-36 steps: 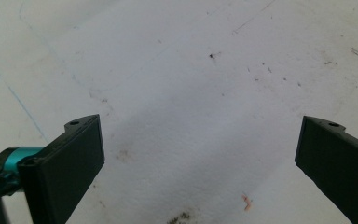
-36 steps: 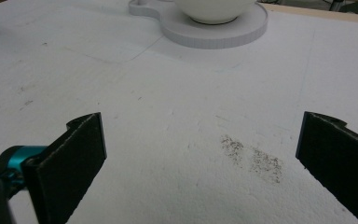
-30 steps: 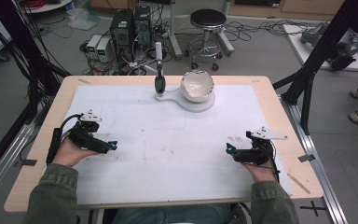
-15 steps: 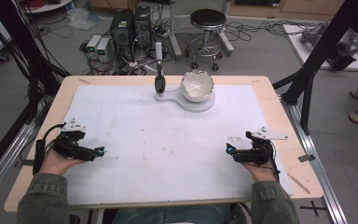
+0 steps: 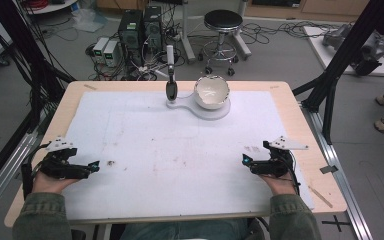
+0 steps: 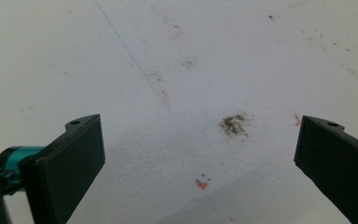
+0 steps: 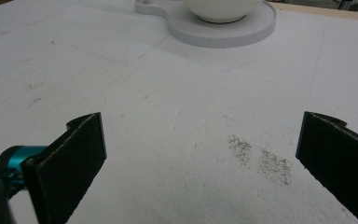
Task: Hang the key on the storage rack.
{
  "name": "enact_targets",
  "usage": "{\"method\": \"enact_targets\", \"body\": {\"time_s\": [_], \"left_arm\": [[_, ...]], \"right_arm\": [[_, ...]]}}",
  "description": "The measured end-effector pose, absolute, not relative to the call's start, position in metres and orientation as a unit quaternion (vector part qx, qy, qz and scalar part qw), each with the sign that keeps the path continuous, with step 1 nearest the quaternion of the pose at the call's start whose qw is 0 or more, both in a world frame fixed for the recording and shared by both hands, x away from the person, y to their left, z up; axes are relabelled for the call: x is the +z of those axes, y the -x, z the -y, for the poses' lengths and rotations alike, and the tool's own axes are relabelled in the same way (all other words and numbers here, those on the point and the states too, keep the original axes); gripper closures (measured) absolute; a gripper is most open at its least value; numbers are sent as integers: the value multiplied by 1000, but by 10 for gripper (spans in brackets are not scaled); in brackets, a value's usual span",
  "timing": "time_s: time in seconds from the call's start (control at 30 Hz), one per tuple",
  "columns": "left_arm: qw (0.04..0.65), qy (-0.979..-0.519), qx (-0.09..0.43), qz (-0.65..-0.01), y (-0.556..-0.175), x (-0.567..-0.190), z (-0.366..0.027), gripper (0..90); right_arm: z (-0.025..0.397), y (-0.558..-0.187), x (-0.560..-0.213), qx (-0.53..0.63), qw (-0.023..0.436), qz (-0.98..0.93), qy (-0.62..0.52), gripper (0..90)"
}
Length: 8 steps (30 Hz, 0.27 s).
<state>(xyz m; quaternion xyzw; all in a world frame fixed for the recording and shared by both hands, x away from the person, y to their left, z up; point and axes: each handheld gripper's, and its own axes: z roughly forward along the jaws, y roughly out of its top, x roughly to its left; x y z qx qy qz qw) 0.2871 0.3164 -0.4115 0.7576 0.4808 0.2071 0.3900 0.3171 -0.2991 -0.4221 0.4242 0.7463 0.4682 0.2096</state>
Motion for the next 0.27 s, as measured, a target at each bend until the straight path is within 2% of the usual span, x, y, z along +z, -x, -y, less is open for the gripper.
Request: {"method": "enact_targets", "body": {"time_s": [0.27], "left_arm": [[423,-725,240,-488,-276,-412,-325,17]], "right_arm": [[297,-319,-424,468,206,-751,-417,5]]}}
